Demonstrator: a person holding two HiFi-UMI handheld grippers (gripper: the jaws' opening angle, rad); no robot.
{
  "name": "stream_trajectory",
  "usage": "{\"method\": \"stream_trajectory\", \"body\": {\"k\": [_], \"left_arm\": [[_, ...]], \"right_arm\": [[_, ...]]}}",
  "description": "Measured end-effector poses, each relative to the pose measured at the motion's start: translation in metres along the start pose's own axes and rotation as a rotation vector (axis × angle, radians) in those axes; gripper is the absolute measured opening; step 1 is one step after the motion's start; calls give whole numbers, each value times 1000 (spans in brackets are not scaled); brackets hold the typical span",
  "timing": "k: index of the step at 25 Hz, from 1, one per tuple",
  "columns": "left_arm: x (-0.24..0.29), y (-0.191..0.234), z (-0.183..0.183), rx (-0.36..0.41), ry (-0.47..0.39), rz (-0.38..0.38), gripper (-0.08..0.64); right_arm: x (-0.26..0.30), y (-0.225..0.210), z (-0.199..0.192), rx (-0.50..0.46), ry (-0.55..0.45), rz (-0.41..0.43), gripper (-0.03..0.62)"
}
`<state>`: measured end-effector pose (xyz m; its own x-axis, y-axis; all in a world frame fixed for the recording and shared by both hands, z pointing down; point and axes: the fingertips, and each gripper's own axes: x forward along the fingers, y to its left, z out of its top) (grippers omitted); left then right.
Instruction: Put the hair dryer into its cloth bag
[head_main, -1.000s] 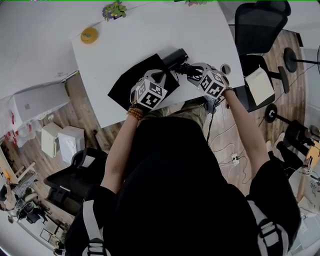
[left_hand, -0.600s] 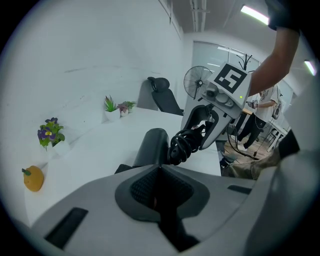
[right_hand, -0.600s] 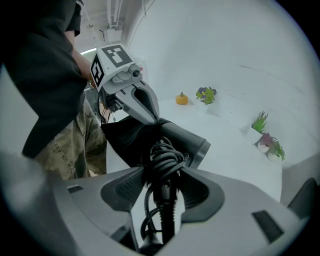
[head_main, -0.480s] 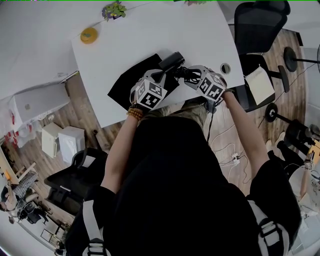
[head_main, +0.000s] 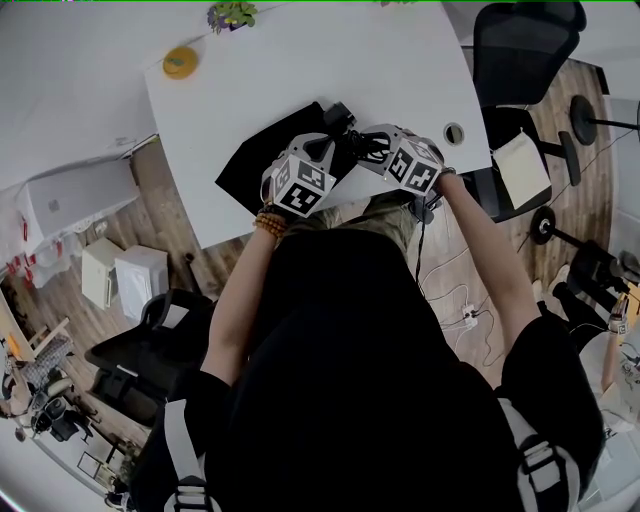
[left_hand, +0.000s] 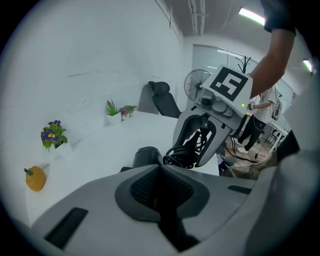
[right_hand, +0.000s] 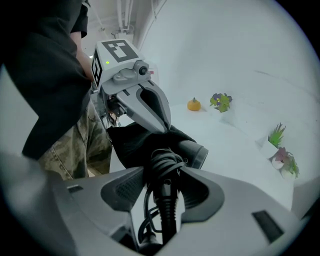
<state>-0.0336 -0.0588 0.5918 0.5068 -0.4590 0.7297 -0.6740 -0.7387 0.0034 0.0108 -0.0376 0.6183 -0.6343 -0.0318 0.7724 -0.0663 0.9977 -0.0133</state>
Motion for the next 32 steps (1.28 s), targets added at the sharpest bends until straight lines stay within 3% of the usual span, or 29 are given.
{"method": "stream_trajectory", "body": {"k": [5, 8, 12, 16, 23, 28, 32], "left_arm": [[0, 0, -4, 3, 9, 14, 35], [-3, -2, -2, 10, 2, 11, 34], [-1, -5, -3, 15, 7, 2, 34], [1, -9, -3, 22, 13, -8, 35], [1, -8, 1, 20, 2, -1, 34], [3, -5, 2, 11, -8, -1, 34], [2, -4, 7, 1, -28, -3, 34]], "right_arm": [[9, -4, -5, -10, 21, 24, 238], [12, -2, -16, -68, 34, 20, 238], [24, 1, -52, -200, 168, 55, 244], [33, 2, -63, -214, 242, 73, 264], [34, -2, -56, -354, 257, 84, 250], [33, 2, -31, -517, 220, 60, 249], [43, 10, -22, -561, 201, 46, 250]]}}
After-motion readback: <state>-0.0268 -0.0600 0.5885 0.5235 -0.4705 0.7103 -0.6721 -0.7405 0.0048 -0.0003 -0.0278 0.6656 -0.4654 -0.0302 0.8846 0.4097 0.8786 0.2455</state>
